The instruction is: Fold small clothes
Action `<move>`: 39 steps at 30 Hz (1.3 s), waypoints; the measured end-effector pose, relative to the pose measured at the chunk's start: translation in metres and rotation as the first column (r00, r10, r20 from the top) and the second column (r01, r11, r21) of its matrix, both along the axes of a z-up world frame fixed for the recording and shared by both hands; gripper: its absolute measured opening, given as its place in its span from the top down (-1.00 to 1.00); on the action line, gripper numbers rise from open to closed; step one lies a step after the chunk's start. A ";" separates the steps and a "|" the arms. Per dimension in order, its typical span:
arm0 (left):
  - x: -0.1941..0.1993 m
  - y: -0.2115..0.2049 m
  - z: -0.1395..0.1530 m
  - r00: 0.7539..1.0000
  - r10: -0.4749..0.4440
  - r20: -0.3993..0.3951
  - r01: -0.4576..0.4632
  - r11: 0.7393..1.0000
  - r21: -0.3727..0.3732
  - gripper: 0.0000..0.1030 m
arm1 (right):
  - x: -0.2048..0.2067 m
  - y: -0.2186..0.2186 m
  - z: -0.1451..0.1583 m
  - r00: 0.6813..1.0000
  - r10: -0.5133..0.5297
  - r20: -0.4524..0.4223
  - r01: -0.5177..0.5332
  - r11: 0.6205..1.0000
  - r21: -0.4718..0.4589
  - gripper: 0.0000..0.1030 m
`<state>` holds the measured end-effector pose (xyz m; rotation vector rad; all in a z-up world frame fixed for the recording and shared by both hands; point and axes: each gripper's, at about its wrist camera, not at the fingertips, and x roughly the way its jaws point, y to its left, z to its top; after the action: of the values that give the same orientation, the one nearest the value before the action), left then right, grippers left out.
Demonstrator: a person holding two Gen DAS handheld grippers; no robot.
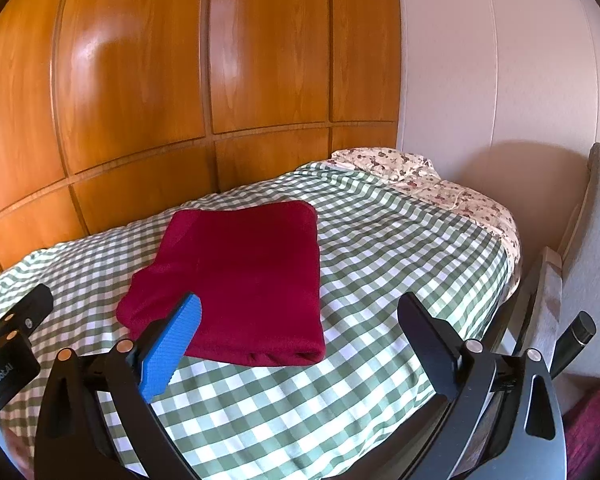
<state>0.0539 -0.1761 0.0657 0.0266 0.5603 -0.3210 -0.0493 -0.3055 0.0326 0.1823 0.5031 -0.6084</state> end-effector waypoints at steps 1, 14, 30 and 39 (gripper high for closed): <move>0.000 -0.001 0.000 1.000 0.001 0.001 -0.001 1.000 0.004 -0.95 | 0.000 -0.001 0.000 1.000 0.000 0.000 0.000 1.000 0.001 -0.89; -0.001 -0.001 -0.001 1.000 -0.002 0.008 0.002 1.000 0.013 -0.95 | 0.001 0.002 -0.003 1.000 -0.005 -0.006 0.005 1.000 0.003 -0.89; -0.002 -0.006 0.002 1.000 0.017 0.013 -0.017 1.000 0.010 -0.95 | 0.006 0.001 -0.008 1.000 0.014 -0.016 -0.014 1.000 0.006 -0.90; 0.005 -0.010 -0.008 1.000 0.015 -0.014 -0.014 1.000 0.028 -0.95 | 0.011 -0.008 -0.016 0.999 0.036 -0.037 -0.035 0.999 0.020 -0.90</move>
<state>0.0591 -0.1860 0.0577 0.0473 0.5783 -0.2993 -0.0387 -0.3139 0.0163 0.1805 0.5479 -0.5735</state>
